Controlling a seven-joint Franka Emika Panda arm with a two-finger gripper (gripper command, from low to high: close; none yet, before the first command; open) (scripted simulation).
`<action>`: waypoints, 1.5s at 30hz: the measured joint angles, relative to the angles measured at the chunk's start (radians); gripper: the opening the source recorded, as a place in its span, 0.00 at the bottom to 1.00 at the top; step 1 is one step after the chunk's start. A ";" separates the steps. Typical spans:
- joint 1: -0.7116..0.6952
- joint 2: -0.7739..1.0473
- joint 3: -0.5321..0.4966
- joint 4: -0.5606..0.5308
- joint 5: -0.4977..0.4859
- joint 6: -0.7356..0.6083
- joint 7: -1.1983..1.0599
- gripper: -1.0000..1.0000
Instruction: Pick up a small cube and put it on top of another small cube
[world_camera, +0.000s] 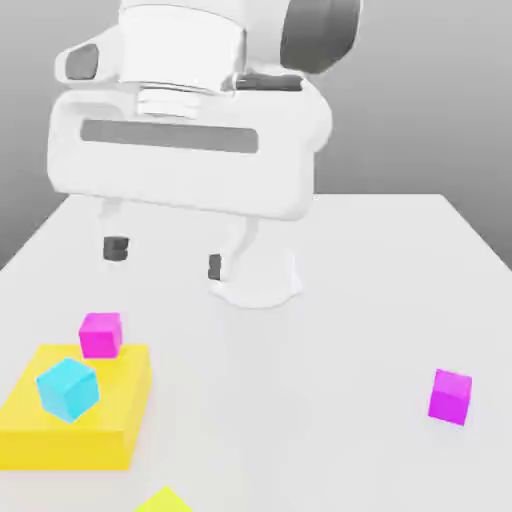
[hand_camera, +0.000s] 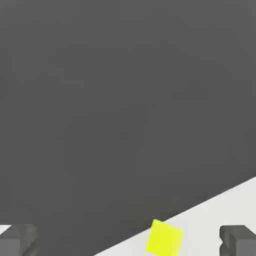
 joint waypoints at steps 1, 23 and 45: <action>-0.006 0.036 -0.002 0.001 -0.001 0.011 0.018 0.50; -0.032 0.572 -0.029 0.042 0.066 0.248 0.161 0.00; -0.247 -0.190 -0.215 -0.420 -0.052 -0.049 -0.279 0.00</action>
